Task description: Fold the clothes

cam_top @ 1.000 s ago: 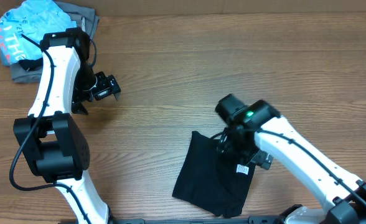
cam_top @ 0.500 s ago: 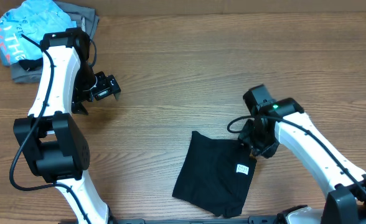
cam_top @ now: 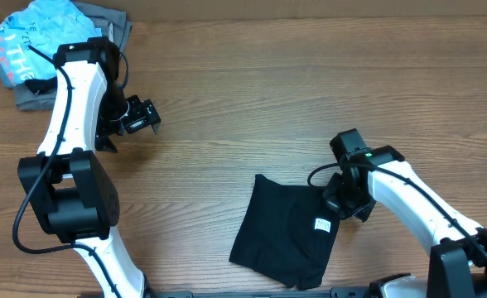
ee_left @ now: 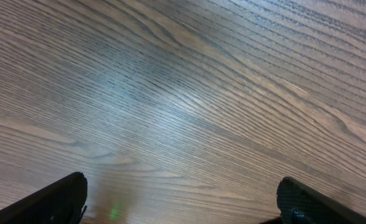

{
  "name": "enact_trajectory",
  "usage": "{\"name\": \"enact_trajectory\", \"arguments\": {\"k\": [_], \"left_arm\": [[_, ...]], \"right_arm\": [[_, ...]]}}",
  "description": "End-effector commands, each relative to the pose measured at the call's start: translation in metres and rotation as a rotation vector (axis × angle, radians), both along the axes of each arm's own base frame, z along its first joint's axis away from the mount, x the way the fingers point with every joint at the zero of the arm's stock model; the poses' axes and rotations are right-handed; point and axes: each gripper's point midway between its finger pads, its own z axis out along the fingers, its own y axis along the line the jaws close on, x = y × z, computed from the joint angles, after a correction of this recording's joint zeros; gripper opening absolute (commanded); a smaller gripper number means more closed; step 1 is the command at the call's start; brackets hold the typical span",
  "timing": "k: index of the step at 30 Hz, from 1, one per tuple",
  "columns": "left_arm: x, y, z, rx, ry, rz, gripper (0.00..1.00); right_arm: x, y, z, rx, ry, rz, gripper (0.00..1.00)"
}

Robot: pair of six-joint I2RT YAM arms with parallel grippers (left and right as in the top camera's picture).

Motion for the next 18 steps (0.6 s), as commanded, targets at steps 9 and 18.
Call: {"name": "enact_trajectory", "arguments": {"k": [9,18], "left_arm": [[-0.001,-0.004,0.007,-0.008,-0.018,-0.027,1.0],[-0.001,-0.004,0.007,-0.008,-0.018,-0.027,1.0]], "right_arm": [[0.005,-0.01,0.001,0.006,-0.024,0.006,0.19],[0.026,0.0,0.015,0.059,-0.087,0.065,0.57]]}}
